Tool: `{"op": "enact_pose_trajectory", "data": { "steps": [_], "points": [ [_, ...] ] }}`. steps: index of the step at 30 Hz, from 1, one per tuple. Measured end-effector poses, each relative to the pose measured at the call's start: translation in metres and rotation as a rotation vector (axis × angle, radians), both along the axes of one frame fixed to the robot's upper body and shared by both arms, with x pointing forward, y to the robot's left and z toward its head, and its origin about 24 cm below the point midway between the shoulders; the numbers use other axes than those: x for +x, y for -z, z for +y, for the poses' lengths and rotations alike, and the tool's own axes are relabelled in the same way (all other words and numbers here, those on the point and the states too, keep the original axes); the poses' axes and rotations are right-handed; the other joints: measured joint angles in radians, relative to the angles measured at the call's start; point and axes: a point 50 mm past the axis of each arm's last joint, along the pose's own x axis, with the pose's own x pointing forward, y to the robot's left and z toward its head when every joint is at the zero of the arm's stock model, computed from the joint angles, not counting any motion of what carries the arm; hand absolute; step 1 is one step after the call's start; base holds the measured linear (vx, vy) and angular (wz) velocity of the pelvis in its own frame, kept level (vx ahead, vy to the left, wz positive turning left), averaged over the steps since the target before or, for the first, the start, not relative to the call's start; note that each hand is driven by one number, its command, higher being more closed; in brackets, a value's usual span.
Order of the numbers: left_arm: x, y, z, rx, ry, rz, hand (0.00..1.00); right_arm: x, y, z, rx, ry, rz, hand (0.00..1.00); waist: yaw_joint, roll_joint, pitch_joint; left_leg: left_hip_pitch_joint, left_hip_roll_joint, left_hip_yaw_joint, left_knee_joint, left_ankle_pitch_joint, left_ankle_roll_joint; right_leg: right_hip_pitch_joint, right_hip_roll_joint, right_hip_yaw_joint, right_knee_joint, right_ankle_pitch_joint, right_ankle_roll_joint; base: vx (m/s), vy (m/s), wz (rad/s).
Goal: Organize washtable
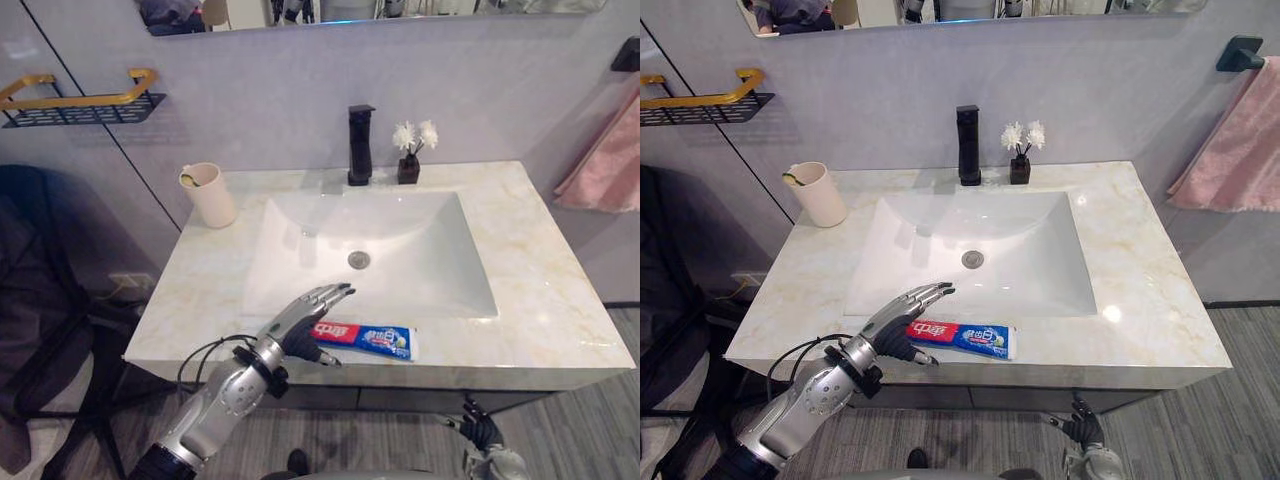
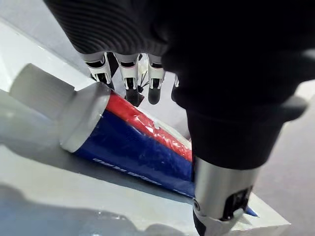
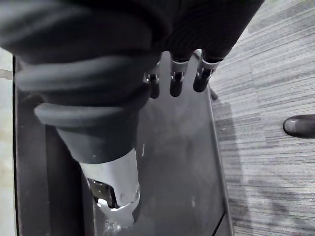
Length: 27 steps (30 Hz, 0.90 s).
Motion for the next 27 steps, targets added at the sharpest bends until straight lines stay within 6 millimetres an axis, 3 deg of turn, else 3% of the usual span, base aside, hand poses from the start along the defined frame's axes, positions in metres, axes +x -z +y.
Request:
{"op": "enact_pose_trajectory", "data": {
  "steps": [7,8,15,21,27],
  "points": [
    [0.007,0.003,-0.001,-0.011,-0.024,0.012,0.00,0.003,0.000,0.003,0.007,-0.001,-0.005,0.00,-0.003,-0.004,0.001,-0.002,0.003,0.020,0.000,-0.002,-0.002,-0.002,0.004,0.010,-0.012,0.004,0.000,0.00,-0.017,-0.04],
    [0.010,0.003,-0.001,-0.005,-0.025,0.009,1.00,0.003,0.000,0.003,0.010,-0.002,-0.007,0.00,-0.004,-0.004,0.001,-0.002,0.005,0.022,0.000,-0.002,-0.002,-0.004,0.005,0.014,-0.012,0.005,-0.001,-0.02,-0.024,-0.08],
    [0.013,0.012,0.005,0.097,-0.033,0.004,1.00,0.009,-0.001,0.006,0.026,-0.017,-0.022,0.00,-0.020,-0.006,0.001,-0.003,0.013,0.045,0.000,-0.005,-0.005,-0.019,0.009,0.035,-0.012,0.010,-0.004,-0.02,-0.012,-0.09],
    [0.027,0.006,0.007,0.125,-0.038,-0.033,1.00,0.013,-0.003,0.004,0.021,-0.021,-0.034,0.00,-0.025,-0.009,0.001,-0.003,0.017,0.067,0.000,-0.010,-0.007,-0.028,0.014,0.065,-0.031,0.026,-0.004,-0.03,-0.014,-0.15],
    [0.027,0.006,0.018,0.140,-0.071,-0.030,1.00,0.008,-0.003,-0.003,0.009,0.005,-0.027,0.00,-0.027,-0.008,0.001,0.000,0.018,0.082,0.006,-0.015,-0.008,-0.034,0.013,0.080,-0.031,0.027,-0.004,0.00,-0.012,-0.08]
  ]
}}
